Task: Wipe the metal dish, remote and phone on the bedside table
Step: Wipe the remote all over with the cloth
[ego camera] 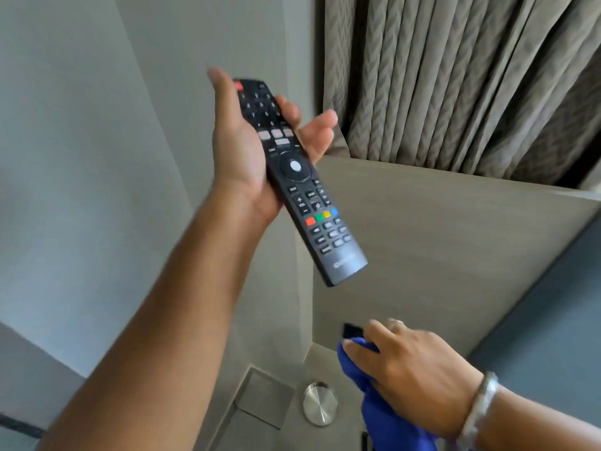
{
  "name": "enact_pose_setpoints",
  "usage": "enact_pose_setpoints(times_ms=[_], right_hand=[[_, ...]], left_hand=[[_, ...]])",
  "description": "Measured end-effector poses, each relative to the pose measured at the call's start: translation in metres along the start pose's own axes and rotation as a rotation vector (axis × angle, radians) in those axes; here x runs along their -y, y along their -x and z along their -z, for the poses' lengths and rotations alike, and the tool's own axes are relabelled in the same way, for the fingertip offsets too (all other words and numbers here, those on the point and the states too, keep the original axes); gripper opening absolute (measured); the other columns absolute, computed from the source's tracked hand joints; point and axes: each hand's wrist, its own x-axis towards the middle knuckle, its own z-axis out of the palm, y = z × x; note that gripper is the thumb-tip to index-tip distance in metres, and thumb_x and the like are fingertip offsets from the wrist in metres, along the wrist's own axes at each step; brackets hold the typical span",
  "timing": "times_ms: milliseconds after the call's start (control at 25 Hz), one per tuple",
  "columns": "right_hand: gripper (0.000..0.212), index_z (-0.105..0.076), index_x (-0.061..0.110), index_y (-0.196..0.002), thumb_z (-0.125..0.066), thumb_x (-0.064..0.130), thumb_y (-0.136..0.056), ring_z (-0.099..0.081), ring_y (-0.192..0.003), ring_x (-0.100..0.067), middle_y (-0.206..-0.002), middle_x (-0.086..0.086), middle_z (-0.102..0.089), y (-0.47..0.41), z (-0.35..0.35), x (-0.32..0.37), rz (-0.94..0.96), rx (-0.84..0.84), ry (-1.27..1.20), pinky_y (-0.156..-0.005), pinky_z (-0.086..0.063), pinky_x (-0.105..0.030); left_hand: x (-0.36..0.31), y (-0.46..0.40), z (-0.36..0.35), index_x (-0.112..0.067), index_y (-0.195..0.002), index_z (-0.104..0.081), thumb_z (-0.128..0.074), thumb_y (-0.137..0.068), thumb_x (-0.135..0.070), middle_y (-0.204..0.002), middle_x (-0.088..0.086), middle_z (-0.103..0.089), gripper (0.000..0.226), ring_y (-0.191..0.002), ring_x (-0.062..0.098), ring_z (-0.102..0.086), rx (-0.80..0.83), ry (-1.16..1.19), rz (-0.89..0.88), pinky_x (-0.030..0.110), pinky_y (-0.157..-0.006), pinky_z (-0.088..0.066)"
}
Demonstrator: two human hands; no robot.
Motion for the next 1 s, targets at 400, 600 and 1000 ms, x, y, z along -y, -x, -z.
enact_pose_setpoints(times_ms=[400, 600, 1000], right_hand=[[0.036, -0.059, 0.029, -0.127, -0.054, 0.022, -0.092, -0.055, -0.079, -0.036, -0.104, -0.012, -0.058, -0.061, 0.122, -0.054, -0.131, -0.57, -0.056, -0.062, -0.051, -0.047], [0.044, -0.057, 0.018, -0.13, -0.058, 0.012, -0.087, -0.049, -0.067, -0.032, -0.101, -0.017, -0.056, -0.053, 0.074, -0.04, 0.047, -0.354, -0.111, -0.053, -0.05, -0.046], [0.04, -0.064, 0.023, -0.122, -0.057, 0.015, -0.084, -0.05, -0.063, -0.026, -0.094, -0.013, -0.06, -0.019, 0.069, -0.065, 0.394, -0.165, -0.101, -0.047, -0.049, -0.035]], left_hand=[[0.034, 0.016, -0.001, -0.01, -0.092, -0.058, -0.031, -0.087, -0.08, -0.089, 0.012, -0.074, 0.076, -0.095, 0.032, -0.069, 0.327, 0.082, 0.291, 0.043, -0.091, -0.055], [0.044, 0.013, 0.004, -0.011, -0.088, -0.059, -0.032, -0.089, -0.08, -0.07, 0.001, -0.064, 0.075, -0.088, 0.034, -0.072, 0.169, 0.124, 0.292, 0.044, -0.078, -0.06], [0.051, 0.016, 0.022, -0.011, -0.091, -0.056, -0.031, -0.088, -0.081, -0.064, -0.001, -0.06, 0.074, -0.08, 0.034, -0.074, 0.162, 0.216, 0.381, 0.038, -0.067, -0.063]])
